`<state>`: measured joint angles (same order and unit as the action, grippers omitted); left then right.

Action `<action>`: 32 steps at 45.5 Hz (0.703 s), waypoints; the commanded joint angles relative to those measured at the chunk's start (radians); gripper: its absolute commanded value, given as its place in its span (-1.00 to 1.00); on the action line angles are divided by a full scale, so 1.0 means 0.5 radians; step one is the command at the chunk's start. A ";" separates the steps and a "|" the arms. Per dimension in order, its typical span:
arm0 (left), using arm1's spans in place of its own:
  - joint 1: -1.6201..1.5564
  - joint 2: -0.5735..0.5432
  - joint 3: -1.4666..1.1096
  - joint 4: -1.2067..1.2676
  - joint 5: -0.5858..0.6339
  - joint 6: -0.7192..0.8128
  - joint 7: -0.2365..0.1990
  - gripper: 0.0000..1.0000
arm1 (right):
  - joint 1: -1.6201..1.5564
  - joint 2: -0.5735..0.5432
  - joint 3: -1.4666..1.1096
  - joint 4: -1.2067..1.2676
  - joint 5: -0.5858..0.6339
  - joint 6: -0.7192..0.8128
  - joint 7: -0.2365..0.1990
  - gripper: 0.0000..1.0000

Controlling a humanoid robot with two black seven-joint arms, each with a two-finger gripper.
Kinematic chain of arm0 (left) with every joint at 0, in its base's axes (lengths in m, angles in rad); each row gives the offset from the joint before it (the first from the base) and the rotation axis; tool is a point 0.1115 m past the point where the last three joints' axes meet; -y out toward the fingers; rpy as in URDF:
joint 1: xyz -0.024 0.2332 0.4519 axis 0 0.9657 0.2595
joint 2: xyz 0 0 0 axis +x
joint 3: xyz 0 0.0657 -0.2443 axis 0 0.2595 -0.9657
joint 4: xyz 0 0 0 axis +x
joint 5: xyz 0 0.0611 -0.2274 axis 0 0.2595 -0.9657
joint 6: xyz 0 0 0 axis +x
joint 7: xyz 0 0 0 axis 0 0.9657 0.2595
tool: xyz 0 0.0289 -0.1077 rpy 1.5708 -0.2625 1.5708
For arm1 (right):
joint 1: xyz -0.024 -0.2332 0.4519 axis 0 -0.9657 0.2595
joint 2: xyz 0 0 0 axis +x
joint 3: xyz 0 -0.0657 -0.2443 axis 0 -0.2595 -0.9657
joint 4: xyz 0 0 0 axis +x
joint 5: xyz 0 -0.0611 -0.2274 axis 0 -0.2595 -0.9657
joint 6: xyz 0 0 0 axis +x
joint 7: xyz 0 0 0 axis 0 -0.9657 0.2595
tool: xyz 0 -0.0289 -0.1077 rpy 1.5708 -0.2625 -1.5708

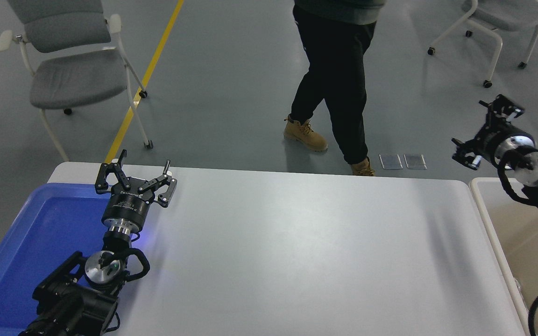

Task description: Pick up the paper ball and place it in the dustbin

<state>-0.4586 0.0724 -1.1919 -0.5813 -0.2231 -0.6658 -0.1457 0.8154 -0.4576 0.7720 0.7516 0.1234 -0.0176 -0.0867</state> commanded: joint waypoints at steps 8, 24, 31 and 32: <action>0.000 -0.001 0.000 0.000 0.001 0.000 0.000 0.98 | -0.250 0.464 0.480 0.031 0.014 0.283 0.001 1.00; 0.000 -0.001 0.000 0.000 0.001 0.000 0.000 0.98 | -0.462 0.645 0.760 -0.006 0.011 0.511 0.008 1.00; 0.000 -0.001 0.000 0.000 0.001 0.000 0.000 0.98 | -0.495 0.648 0.797 -0.092 0.011 0.633 0.008 1.00; 0.000 -0.001 0.000 0.000 0.001 0.000 0.000 0.98 | -0.499 0.648 0.806 -0.110 0.011 0.655 0.008 1.00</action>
<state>-0.4586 0.0721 -1.1919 -0.5814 -0.2225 -0.6658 -0.1457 0.6083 -0.1642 1.1181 0.7460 0.1287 0.2236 -0.0841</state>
